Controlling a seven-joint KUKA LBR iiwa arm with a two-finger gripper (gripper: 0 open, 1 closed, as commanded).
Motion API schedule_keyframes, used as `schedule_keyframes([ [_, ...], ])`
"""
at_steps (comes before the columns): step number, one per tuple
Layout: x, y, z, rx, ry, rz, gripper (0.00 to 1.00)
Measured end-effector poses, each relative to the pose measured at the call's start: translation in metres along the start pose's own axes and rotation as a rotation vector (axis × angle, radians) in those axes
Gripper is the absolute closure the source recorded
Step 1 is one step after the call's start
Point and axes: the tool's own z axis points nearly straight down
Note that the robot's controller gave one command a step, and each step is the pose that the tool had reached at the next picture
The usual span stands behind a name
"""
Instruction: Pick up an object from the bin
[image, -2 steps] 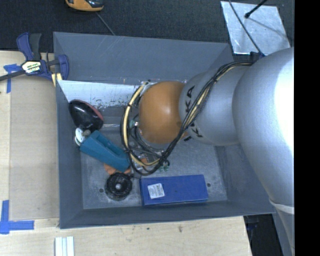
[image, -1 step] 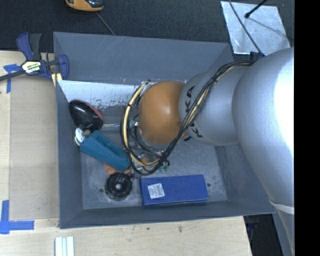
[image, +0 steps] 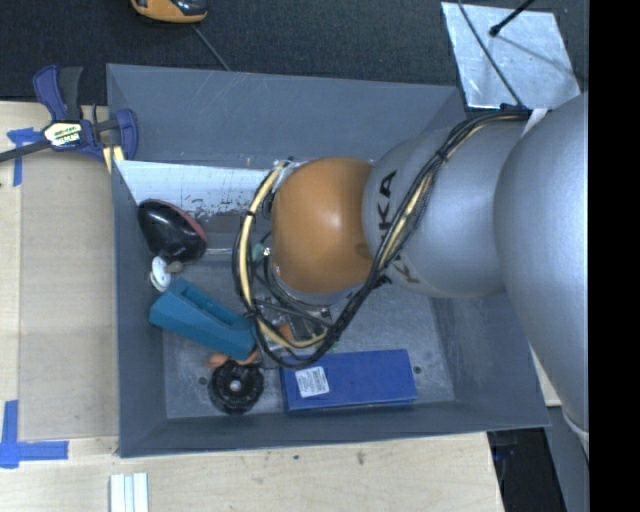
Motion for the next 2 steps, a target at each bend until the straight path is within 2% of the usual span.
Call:
schedule_keyframes([
  [1,-0.037,-0.008,-0.052,-0.002,-0.003,0.003,1.00],
  [2,-0.031,-0.009,-0.115,0.001,-0.001,-0.005,1.00],
])
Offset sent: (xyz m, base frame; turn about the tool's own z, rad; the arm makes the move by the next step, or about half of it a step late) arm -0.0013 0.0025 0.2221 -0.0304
